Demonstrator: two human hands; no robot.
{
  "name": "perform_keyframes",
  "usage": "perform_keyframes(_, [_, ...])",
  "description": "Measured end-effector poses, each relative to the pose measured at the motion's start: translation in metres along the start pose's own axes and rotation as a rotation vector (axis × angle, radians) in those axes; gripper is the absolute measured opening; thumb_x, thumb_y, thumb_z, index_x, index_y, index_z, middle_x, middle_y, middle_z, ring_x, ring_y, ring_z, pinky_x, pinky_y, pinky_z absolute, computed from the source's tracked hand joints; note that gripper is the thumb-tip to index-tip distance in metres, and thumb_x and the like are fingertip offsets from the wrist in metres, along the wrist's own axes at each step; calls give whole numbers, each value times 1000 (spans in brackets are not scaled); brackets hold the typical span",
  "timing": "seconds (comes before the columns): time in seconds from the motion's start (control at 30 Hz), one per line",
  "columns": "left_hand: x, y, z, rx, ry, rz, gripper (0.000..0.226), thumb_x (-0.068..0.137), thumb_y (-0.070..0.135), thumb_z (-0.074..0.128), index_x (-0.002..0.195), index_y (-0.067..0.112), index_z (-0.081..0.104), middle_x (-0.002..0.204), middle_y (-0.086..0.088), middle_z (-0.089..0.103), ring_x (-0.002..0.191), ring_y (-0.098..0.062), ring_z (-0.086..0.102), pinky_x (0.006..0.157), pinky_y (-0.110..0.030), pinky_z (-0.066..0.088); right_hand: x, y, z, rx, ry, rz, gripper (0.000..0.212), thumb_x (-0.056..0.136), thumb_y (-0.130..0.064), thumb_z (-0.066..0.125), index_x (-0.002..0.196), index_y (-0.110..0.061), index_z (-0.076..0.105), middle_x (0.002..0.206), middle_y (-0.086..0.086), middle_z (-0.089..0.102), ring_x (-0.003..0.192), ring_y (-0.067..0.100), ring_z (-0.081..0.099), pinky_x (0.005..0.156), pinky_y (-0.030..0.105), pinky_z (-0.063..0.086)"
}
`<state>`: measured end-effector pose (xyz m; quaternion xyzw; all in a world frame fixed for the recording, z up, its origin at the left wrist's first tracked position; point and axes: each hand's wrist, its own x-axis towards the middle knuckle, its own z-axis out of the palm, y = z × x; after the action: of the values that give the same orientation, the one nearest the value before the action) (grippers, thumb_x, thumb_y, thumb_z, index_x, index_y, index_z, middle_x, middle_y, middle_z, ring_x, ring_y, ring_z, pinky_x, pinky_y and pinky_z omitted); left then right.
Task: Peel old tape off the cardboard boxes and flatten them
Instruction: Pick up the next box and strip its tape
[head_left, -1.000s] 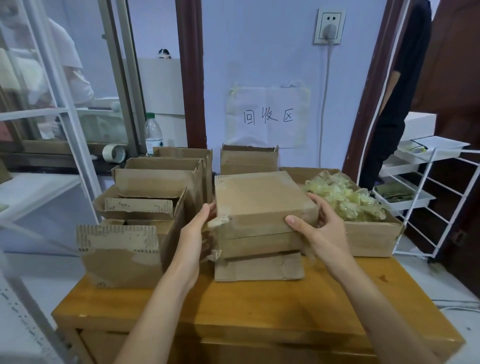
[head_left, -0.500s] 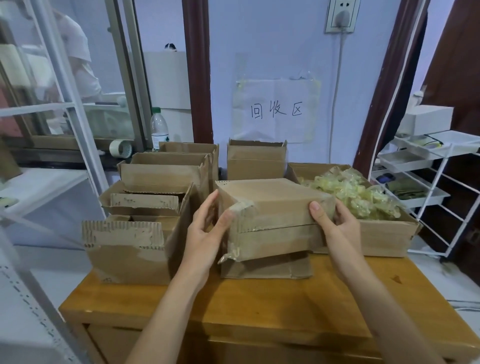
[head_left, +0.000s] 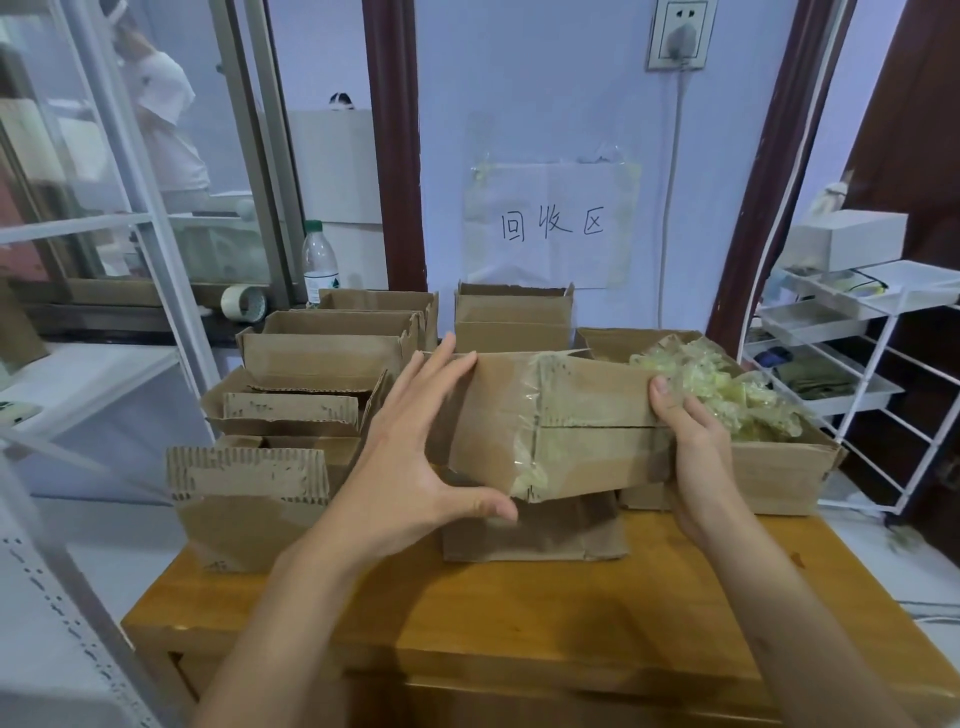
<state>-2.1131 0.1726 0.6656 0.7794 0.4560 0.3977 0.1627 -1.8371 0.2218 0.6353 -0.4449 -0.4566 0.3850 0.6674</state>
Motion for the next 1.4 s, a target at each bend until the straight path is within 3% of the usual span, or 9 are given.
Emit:
perform_keyframes(0.13, [6, 3, -5, 58, -31, 15, 137, 49, 70, 94, 160, 54, 14, 162, 44, 7, 154, 10, 1, 127, -54, 17, -3, -4, 3, -68, -32, -2, 57, 77, -72, 73, 115, -30, 76, 117, -8, 76, 120, 19, 64, 114, 52, 44])
perform_keyframes(0.33, [7, -1, -3, 85, 143, 121, 128, 52, 70, 89, 161, 41, 30, 156, 38, 24, 148, 12, 20, 118, -23, 23, -9, -6, 11, -287, 211, -101, 85, 85, -63, 71, 156, -24, 43, 148, -5, 55, 133, 12, 50, 109, 36, 42])
perform_keyframes(0.5, [11, 6, 5, 48, 300, 131, 125, 55, 62, 94, 160, 31, 35, 159, 24, 31, 152, -4, 27, 125, -41, 30, -46, -31, 19, -330, 170, -389, 32, 96, -45, 68, 123, -28, 66, 119, -15, 67, 111, 2, 61, 96, 35, 55])
perform_keyframes(0.67, [13, 7, 29, 130, 325, 195, 104, 71, 64, 79, 160, 27, 38, 160, 10, 32, 153, -12, 25, 125, -51, 28, -90, -45, 50, -462, -83, -651, 51, 88, -55, 66, 128, -22, 63, 124, -14, 62, 117, 10, 61, 94, 27, 51])
perform_keyframes(0.77, [8, 3, 43, 145, 327, 171, 99, 74, 63, 75, 159, 32, 36, 161, 8, 30, 154, -15, 23, 123, -56, 30, -90, -29, 60, -546, 50, -693, 54, 87, -45, 77, 129, -15, 63, 124, -7, 61, 116, 11, 60, 94, 32, 53])
perform_keyframes(0.9, [0, -5, 50, 154, 302, 157, 107, 67, 59, 83, 159, 31, 36, 160, 10, 30, 154, -17, 24, 119, -57, 36, -81, -14, 56, -474, 161, -780, 28, 92, -20, 81, 115, -8, 74, 107, -2, 71, 97, 9, 68, 80, 27, 58])
perform_keyframes(1.07, [-6, -11, 49, 126, 284, 128, 109, 65, 63, 82, 159, 33, 36, 161, 14, 29, 154, -13, 23, 121, -57, 35, -77, -6, 49, -422, 140, -808, 9, 94, -10, 76, 99, -4, 80, 94, 0, 74, 88, 9, 70, 75, 20, 55])
perform_keyframes(1.23, [-7, -13, 49, 118, 288, 107, 110, 65, 68, 82, 158, 40, 31, 160, 16, 28, 152, -11, 25, 121, -55, 35, -76, -2, 50, -437, 106, -703, 15, 103, -17, 62, 95, -11, 73, 82, -9, 66, 76, -1, 59, 69, 9, 40])
perform_keyframes(1.4, [-9, -17, 48, 114, 287, 105, 111, 63, 67, 85, 158, 40, 32, 159, 17, 30, 150, -10, 27, 122, -48, 35, -77, -1, 54, -399, 70, -584, 17, 107, -25, 52, 97, -21, 66, 84, -14, 67, 75, 2, 62, 68, 13, 44])
